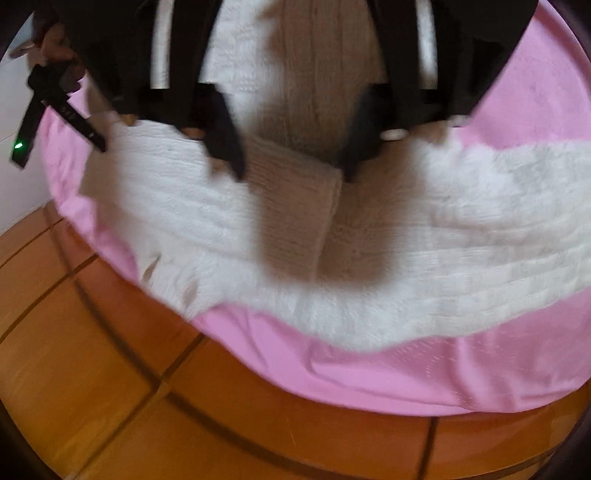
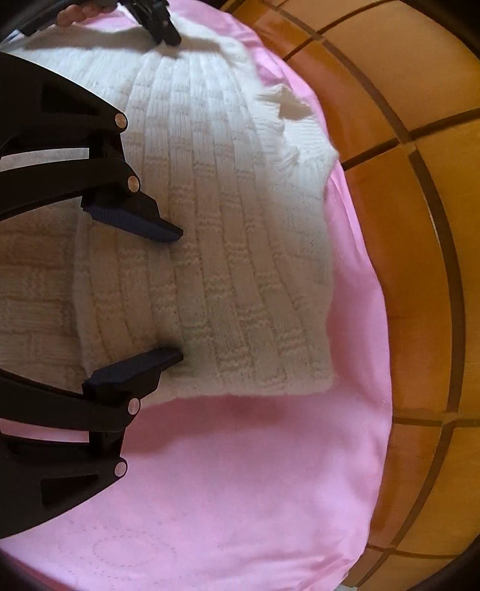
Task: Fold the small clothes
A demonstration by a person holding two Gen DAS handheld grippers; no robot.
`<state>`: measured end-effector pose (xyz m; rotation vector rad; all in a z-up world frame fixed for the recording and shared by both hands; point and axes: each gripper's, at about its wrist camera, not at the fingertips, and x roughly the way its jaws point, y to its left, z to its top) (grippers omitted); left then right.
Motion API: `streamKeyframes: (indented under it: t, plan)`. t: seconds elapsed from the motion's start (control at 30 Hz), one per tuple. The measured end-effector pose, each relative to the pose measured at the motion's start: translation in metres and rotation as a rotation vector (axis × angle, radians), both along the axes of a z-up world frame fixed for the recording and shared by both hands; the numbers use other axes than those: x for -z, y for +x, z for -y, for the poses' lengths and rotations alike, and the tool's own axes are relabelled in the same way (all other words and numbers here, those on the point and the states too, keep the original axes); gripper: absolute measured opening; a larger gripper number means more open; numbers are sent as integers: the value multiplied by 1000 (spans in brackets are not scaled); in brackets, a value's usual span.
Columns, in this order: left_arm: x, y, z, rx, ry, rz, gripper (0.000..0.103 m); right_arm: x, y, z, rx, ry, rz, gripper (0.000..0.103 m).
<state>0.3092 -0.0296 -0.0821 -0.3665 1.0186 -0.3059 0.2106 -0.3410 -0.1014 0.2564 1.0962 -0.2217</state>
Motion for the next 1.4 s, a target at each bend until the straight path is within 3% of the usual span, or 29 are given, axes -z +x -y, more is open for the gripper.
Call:
streamKeyframes:
  t: [0.13,0.2,0.3,0.4,0.47,0.57,0.77,0.83,0.97,1.03,1.1,1.13,1.23,1.4]
  plan:
    - [-13,-23,-46,-125,-66,55,84,-22,-20,-14,-8,15,46,59]
    - [-12,-38,-79,-205,-130,57,85,-28,-33,-31,-47,6,65,68]
    - [-4,-67,-145,-353,-208,41,85,-22,-52,-61,-121,-29,58,68]
    - [4,-95,-196,-489,-211,53,85,-6,-64,-88,-187,-78,33,69]
    - [10,-114,-238,-584,-231,45,84,6,-69,-101,-196,-130,25,81]
    - [14,-139,-293,-687,-302,57,80,15,-75,-109,-200,-179,45,90]
    - [33,-163,-370,-859,-428,23,71,18,-66,-99,-173,-133,31,100]
    - [43,-164,-382,-892,-461,5,60,20,-66,-101,-176,-139,34,100]
    - [50,-156,-388,-919,-485,16,53,20,-69,-101,-176,-140,45,100]
    - [49,-147,-392,-912,-484,34,45,20,-68,-102,-177,-142,46,100]
    - [49,-137,-390,-915,-450,15,14,20,-69,-101,-177,-142,46,100]
    - [49,-129,-389,-904,-439,14,7,20,-69,-101,-177,-143,47,100]
    - [30,-112,-380,-863,-414,52,6,21,-69,-101,-176,-142,47,100]
    - [-39,-97,-312,-617,-389,218,6,21,-70,-102,-177,-145,47,100]
